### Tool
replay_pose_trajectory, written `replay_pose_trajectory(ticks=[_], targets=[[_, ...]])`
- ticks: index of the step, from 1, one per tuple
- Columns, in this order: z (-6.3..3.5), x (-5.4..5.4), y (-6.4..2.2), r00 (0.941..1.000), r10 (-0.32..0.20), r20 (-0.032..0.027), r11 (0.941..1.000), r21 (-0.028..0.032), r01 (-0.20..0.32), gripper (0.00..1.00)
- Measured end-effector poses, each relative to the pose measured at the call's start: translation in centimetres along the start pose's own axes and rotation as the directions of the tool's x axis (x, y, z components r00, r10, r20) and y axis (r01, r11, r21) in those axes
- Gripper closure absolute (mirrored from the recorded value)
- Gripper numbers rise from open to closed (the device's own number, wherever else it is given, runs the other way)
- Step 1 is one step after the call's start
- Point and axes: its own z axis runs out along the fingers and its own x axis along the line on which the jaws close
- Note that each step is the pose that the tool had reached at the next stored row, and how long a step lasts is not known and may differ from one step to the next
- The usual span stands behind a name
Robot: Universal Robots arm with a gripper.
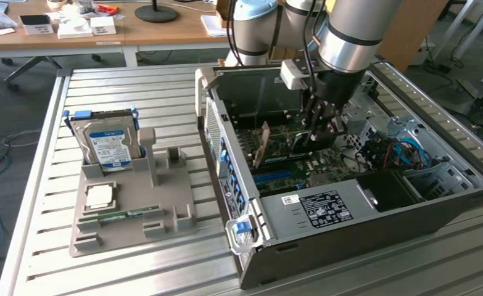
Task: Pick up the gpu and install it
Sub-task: 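Insert the gpu into the slot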
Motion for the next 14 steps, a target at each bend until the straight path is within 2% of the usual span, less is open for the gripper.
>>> replay_pose_trajectory(ticks=[14], targets=[[0.84,0.06,0.65,1.0,-0.002,-0.0003,1.0,-0.0003,0.002,0.73]])
